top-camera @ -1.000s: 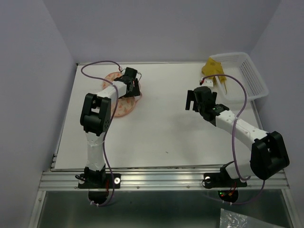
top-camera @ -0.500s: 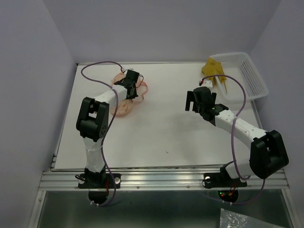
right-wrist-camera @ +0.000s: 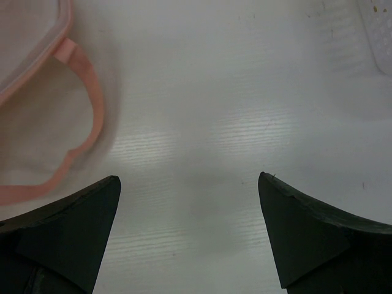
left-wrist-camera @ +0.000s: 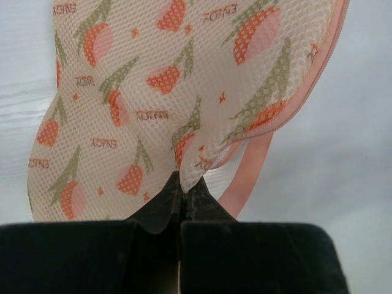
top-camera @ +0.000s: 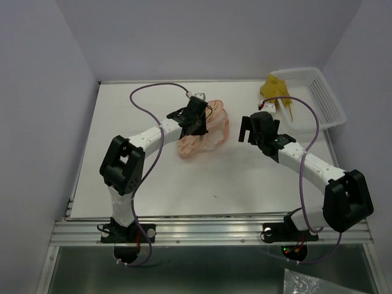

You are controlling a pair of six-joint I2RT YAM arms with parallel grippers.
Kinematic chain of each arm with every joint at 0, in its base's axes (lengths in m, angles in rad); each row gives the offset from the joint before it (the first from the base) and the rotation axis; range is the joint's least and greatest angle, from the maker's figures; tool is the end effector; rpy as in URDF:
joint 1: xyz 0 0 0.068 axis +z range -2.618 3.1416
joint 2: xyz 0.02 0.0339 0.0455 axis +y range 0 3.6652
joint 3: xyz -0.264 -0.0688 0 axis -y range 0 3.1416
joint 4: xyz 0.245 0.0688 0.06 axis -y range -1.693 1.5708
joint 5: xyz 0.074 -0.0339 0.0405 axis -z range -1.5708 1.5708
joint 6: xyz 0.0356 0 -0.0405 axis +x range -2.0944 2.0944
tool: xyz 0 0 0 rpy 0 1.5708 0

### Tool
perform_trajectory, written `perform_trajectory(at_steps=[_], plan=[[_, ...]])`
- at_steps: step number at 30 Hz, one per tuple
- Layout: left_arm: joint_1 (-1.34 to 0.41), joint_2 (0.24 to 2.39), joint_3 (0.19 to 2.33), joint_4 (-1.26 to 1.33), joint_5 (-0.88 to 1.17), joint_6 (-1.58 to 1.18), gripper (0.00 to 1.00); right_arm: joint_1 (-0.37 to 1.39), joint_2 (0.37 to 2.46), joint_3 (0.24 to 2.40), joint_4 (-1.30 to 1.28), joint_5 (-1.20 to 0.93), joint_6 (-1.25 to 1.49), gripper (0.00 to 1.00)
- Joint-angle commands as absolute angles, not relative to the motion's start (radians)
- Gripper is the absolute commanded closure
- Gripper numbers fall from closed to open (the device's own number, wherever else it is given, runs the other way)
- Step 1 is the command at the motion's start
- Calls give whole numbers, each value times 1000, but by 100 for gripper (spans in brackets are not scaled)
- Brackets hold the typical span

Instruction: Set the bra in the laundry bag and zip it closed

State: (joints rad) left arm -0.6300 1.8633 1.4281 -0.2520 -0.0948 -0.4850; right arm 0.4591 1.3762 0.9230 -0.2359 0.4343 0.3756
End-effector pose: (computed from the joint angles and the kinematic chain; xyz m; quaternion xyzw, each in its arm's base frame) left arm 0.3480 -0.2495 0.2480 0.0452 0.9021 -0.1896 0.3851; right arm 0.2734 0.1184 0.2516 0.0550 0.8862 -0.0092 0.4599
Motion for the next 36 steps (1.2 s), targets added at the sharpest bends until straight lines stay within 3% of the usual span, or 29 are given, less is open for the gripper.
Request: perform_trajectory(at_steps=[1, 2, 5, 6, 8, 18, 24, 32, 36], plan=[[-650, 1842, 1457, -241, -8, -534, 96, 460, 1348, 936, -229, 434, 416, 0], [-655, 1851, 1466, -251, -8, -531, 93, 460, 1351, 934, -230, 433, 420, 0], [-669, 1882, 1494, -270, -5, -511, 64, 460, 1353, 934, -230, 414, 449, 0], [-672, 1887, 1502, -270, 32, -503, 40, 460, 1354, 934, -229, 387, 460, 0], [-678, 1882, 1505, -272, 35, -494, 27, 460, 1358, 936, -229, 362, 468, 0], [-687, 1916, 1560, -314, 11, -436, 26, 460, 1399, 931, -224, 270, 518, 0], [-750, 1942, 1586, -380, -28, -241, 20, 460, 1419, 928, -218, 239, 541, 0], [-792, 1853, 1422, -347, -5, -199, 20, 460, 1404, 897, -218, 233, 531, 0], [-795, 1910, 1436, -422, -122, -222, 24, 460, 1405, 893, -218, 232, 517, 0]])
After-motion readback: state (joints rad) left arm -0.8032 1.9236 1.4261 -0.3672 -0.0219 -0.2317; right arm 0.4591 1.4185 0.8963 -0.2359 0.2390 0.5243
